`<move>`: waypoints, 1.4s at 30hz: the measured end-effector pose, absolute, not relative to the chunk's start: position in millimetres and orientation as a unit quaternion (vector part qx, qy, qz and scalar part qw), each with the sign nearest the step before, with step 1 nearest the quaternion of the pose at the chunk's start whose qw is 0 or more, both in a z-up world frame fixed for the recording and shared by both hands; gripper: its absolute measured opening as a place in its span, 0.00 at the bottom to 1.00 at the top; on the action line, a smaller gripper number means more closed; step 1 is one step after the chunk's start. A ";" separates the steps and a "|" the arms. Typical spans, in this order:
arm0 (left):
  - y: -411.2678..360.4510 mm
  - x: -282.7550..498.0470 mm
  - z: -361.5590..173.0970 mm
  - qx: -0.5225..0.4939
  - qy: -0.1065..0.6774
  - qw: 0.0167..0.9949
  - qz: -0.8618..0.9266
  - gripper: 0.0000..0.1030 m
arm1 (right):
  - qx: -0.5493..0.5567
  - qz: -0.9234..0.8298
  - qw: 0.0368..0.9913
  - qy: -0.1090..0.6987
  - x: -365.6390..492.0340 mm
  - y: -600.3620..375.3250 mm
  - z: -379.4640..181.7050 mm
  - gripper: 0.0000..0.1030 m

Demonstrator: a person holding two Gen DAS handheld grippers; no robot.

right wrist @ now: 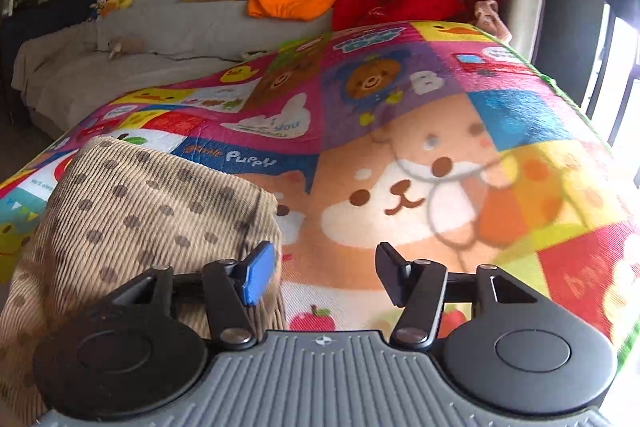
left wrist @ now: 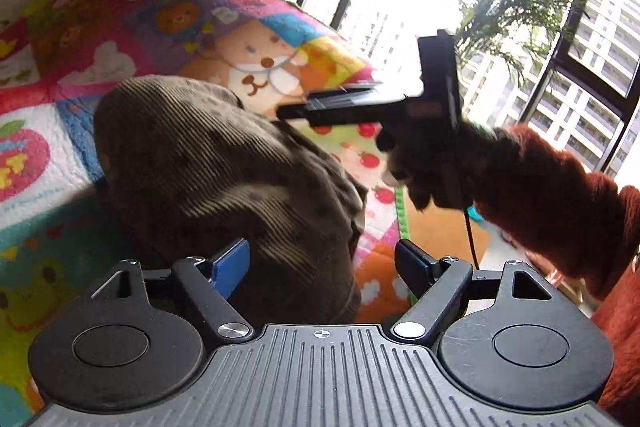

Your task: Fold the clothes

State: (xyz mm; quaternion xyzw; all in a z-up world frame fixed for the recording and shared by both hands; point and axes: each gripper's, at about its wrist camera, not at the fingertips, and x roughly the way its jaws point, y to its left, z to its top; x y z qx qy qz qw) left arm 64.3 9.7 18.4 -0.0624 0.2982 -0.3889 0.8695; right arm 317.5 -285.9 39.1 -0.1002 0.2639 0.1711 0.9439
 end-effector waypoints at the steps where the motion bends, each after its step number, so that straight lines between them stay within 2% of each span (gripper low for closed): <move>1: 16.9 72.4 28.2 -0.073 0.282 0.878 -0.380 0.83 | -0.091 0.172 0.945 0.264 307.4 -293.1 39.9 0.62; 5: 18.8 117.3 48.5 -0.104 0.256 0.894 -0.352 0.83 | -0.050 0.205 0.939 0.272 275.4 -307.6 35.5 0.62; 8: 7.2 163.6 40.4 -0.107 0.286 0.892 -0.333 0.80 | -0.010 0.232 0.928 0.293 267.9 -302.3 22.0 0.62; 10: 3.1 191.1 26.9 -0.113 0.314 0.883 -0.329 0.79 | -0.001 0.249 0.920 0.303 262.2 -292.5 12.7 0.56; 15: -5.5 236.1 9.0 -0.090 0.348 0.884 -0.298 0.81 | -0.022 0.286 0.908 0.305 240.4 -262.8 -3.1 0.56; 18: -2.3 262.9 -24.0 -0.096 0.404 0.874 -0.253 0.90 | -0.025 0.280 0.911 0.303 241.0 -263.6 -1.8 0.58; 21: 17.5 252.9 -19.8 -0.155 0.383 0.872 -0.263 0.87 | -0.034 0.266 0.918 0.293 236.4 -271.8 4.1 0.61; 27: 40.0 198.5 30.6 -0.138 0.294 0.908 -0.264 0.86 | -0.067 0.232 0.937 0.253 224.1 -287.4 23.4 0.63; 32: 35.6 151.7 42.6 -0.151 0.272 0.908 -0.282 0.84 | -0.014 0.255 0.941 0.223 248.1 -286.0 50.6 0.63; 33: 31.7 148.3 36.8 -0.152 0.282 0.907 -0.272 0.80 | 0.008 0.261 0.938 0.227 259.7 -285.1 53.2 0.63; 34: 28.0 147.0 28.9 -0.154 0.295 0.907 -0.258 0.70 | 0.030 0.260 0.937 0.233 273.6 -284.0 52.9 0.63; 36: 25.0 150.1 12.9 -0.154 0.312 0.907 -0.236 0.57 | 0.071 0.259 0.930 0.252 302.5 -280.9 47.1 0.63; 37: 25.6 153.1 7.1 -0.153 0.312 0.909 -0.230 0.56 | 0.087 0.261 0.923 0.269 317.1 -277.6 39.1 0.63; 38: 26.2 156.2 1.3 -0.152 0.312 0.910 -0.225 0.57 | 0.103 0.263 0.915 0.287 331.7 -274.4 31.0 0.62; 40: 30.2 166.2 2.1 -0.157 0.312 0.908 -0.229 0.54 | 0.111 0.269 0.905 0.310 349.3 -263.4 18.5 0.27; 42: 31.0 181.3 7.2 -0.145 0.309 0.912 -0.227 0.53 | 0.101 0.272 0.908 0.303 352.3 -253.2 16.7 0.21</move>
